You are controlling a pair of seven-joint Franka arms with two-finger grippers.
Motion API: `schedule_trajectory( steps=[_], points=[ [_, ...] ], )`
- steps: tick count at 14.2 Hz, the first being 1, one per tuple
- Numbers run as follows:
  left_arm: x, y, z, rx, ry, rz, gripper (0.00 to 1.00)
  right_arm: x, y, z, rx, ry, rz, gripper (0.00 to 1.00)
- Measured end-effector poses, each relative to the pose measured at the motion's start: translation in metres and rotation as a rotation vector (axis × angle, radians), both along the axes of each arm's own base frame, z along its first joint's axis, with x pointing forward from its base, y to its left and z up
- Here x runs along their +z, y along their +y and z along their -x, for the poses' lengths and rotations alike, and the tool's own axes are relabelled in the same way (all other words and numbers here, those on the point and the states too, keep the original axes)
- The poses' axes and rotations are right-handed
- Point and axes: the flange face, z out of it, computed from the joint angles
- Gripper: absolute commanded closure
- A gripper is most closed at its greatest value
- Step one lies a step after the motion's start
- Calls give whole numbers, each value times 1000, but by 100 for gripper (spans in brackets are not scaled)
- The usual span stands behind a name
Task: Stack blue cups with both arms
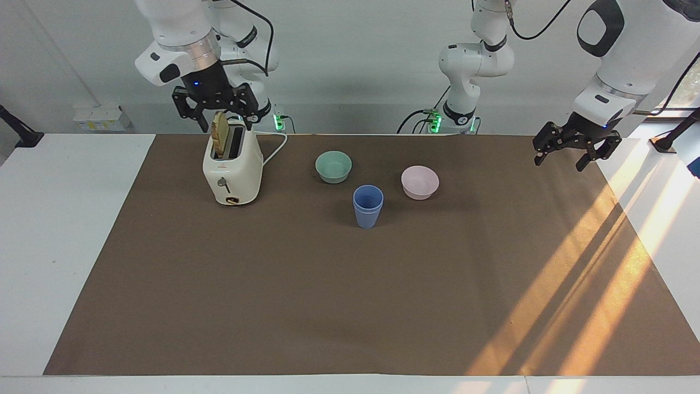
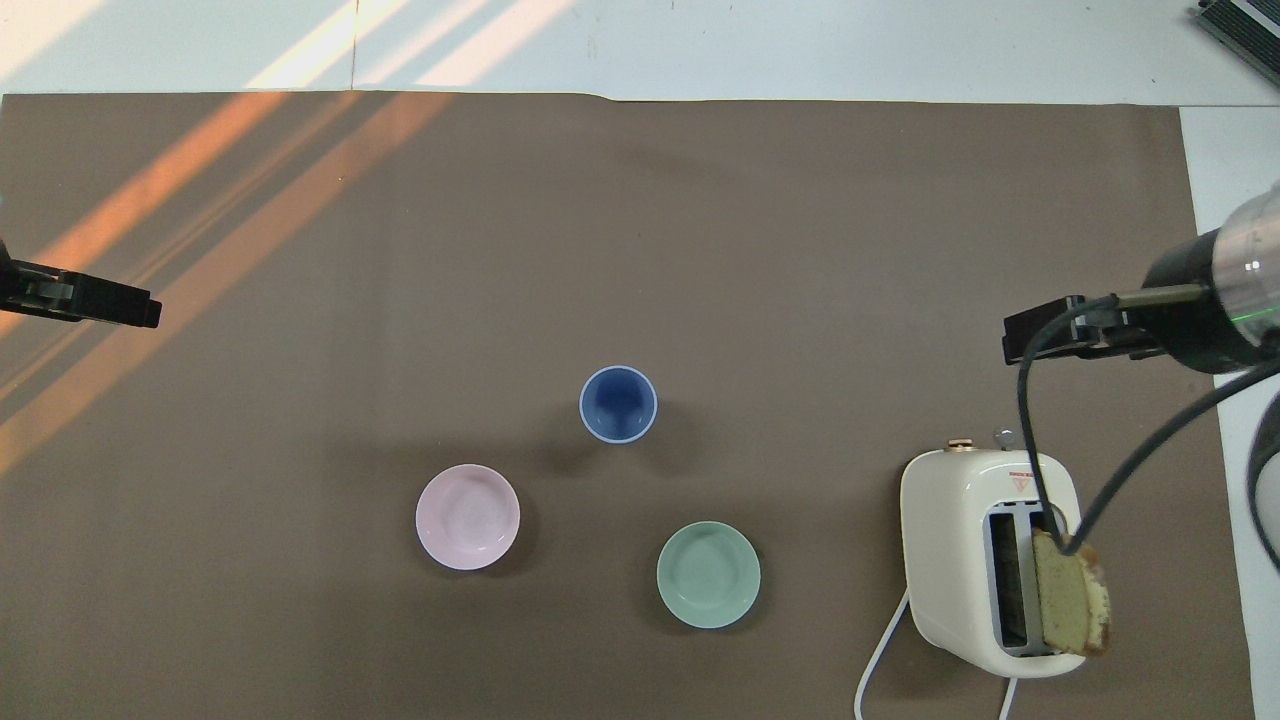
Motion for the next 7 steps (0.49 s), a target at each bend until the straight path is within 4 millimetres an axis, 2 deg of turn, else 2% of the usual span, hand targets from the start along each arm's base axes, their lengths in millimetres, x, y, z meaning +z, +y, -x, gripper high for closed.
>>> schedule_trajectory(
  steps=[2, 3, 7],
  points=[
    [0, -1, 0, -2, 0, 0, 0, 0, -25, -3, 2, -1, 0, 0],
    [0, -2, 0, -3, 0, 0, 0, 0, -32, -3, -5, 0, 0, 0],
    [0, -2, 0, -4, 0, 0, 0, -9, -33, -6, -8, -3, 0, 0]
  ],
)
